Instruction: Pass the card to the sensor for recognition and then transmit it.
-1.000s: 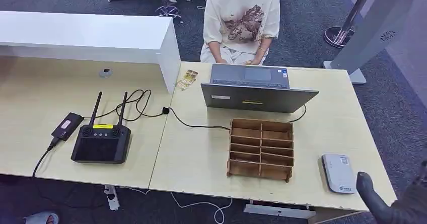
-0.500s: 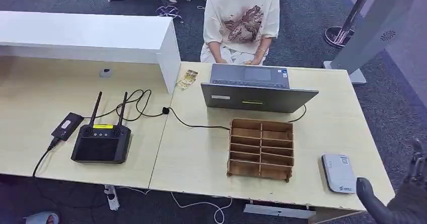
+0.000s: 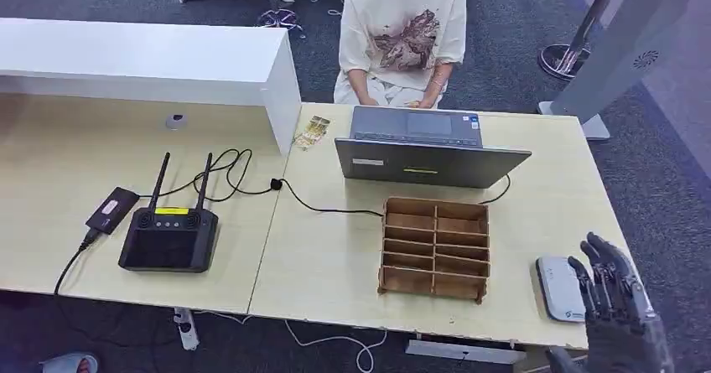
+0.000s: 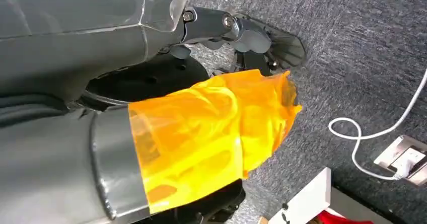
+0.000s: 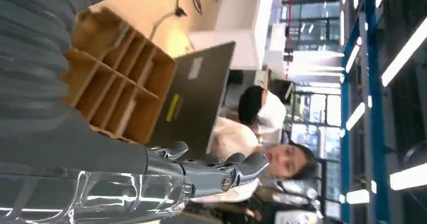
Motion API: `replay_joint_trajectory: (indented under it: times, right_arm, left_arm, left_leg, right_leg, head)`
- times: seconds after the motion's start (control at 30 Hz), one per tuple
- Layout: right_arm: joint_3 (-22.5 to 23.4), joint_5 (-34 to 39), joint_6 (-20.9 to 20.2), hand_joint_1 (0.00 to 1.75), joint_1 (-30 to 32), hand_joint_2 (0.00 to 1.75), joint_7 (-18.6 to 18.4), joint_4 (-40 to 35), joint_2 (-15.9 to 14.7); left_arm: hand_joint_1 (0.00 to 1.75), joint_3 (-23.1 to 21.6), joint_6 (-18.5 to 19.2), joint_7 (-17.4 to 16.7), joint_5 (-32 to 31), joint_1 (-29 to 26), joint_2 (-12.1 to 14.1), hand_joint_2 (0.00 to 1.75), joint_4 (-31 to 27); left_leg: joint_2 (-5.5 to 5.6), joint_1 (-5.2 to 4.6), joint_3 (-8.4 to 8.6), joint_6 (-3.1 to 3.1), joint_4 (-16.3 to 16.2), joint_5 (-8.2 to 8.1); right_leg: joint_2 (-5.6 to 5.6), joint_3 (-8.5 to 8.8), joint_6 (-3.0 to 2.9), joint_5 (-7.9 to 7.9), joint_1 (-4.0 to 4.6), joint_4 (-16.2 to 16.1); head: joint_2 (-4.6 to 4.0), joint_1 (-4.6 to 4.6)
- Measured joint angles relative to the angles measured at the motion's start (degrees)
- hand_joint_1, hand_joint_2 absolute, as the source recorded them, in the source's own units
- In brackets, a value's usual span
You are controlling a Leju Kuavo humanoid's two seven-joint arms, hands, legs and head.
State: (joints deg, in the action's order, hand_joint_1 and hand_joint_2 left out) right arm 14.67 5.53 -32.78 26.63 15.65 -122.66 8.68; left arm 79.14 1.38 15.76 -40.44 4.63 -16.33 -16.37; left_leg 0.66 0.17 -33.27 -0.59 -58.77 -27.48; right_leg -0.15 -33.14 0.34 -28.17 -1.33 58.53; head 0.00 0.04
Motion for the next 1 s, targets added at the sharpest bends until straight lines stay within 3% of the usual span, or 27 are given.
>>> replay_joint_trajectory:
  times: [0.57, 0.83, 1.0]
  right_arm:
    - [-2.1, 2.0, -0.7, 0.0, 2.4, 1.75, -1.6, 3.3, -4.1]
    - [-4.9, -25.2, 18.9, 0.0, 0.4, 1.75, 0.8, 3.3, -4.2]
    - [-11.0, -51.7, 39.0, 0.0, -3.3, 1.75, -1.7, 3.3, -4.2]
  left_arm:
    - [0.0, 0.0, 0.1, 0.0, -0.2, 0.0, 0.0, 0.0, 0.0]
    - [0.0, 0.0, -0.3, -0.2, 0.7, 0.0, 0.0, 0.0, 0.0]
    - [0.0, 0.0, -0.3, -0.2, 1.3, 0.0, 0.0, 0.0, 0.0]
  left_leg:
    - [-0.01, -0.01, 0.01, 0.01, 0.0, 0.0]
    - [-0.02, -0.01, 0.0, 0.01, 0.0, 0.0]
    - [-0.02, 0.0, 0.04, 0.01, 0.0, 0.02]
  right_leg:
    - [0.01, 0.0, 0.0, 0.0, 0.0, 0.0]
    - [0.03, 0.01, 0.0, 0.01, 0.0, 0.0]
    - [0.03, 0.02, -0.01, 0.01, 0.0, 0.0]
  head:
    - [0.0, -0.02]
    - [0.0, 0.0]
    - [0.0, -0.02]
